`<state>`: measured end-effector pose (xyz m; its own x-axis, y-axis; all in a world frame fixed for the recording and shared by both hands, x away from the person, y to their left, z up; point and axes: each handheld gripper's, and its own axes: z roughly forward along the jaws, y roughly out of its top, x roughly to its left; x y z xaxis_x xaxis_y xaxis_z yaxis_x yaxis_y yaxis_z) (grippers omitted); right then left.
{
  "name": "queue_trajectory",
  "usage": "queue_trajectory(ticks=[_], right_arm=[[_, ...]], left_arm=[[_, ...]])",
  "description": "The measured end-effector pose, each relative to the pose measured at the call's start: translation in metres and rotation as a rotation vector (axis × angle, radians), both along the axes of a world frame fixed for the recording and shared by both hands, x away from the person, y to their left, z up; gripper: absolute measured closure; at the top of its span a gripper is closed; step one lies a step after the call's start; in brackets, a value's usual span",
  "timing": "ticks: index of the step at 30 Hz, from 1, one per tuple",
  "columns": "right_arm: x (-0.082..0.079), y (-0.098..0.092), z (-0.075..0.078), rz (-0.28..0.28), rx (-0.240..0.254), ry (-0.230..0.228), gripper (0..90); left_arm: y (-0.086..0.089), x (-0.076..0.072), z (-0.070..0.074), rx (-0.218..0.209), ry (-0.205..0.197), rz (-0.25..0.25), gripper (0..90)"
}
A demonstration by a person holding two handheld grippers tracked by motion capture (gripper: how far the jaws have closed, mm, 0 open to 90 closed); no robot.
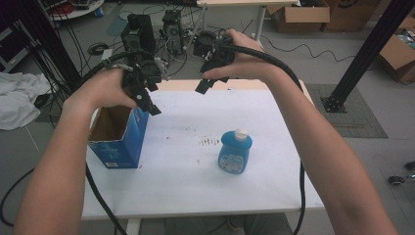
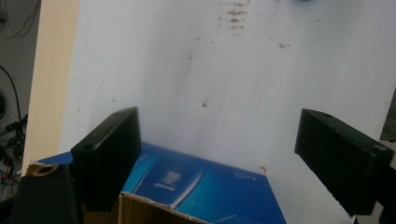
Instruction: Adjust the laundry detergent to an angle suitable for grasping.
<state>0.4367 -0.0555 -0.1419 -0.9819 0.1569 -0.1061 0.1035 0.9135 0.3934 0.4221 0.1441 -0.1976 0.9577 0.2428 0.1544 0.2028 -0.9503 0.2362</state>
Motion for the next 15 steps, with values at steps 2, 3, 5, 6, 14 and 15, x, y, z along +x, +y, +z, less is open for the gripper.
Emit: queue_trajectory(ticks=[2, 3, 5, 6, 14, 15], right_arm=[[0.000, -0.002, 0.001, 0.001, 0.006, 0.000, 28.2], [0.000, -0.003, 0.002, 0.000, 0.010, 0.001, 28.2], [0.000, -0.005, 0.003, 0.001, 0.014, -0.001, 28.0], [0.000, -0.006, 0.003, 0.000, 0.017, -0.002, 28.0], [-0.001, -0.011, 0.003, 0.003, 0.043, 0.000, 26.8], [-0.001, -0.011, 0.002, 0.004, 0.047, 0.001, 26.8]], left_arm=[[0.000, 0.000, 0.001, -0.005, 0.000, 0.006, 15.3], [-0.001, 0.000, 0.001, -0.004, -0.002, 0.004, 15.4], [-0.002, -0.001, 0.002, 0.002, -0.002, 0.004, 15.3], [-0.002, -0.001, 0.002, 0.002, -0.003, 0.005, 15.3], [-0.005, -0.003, 0.000, 0.015, 0.002, 0.003, 15.3], [-0.005, -0.003, 0.001, 0.014, 0.004, 0.004, 15.3]])
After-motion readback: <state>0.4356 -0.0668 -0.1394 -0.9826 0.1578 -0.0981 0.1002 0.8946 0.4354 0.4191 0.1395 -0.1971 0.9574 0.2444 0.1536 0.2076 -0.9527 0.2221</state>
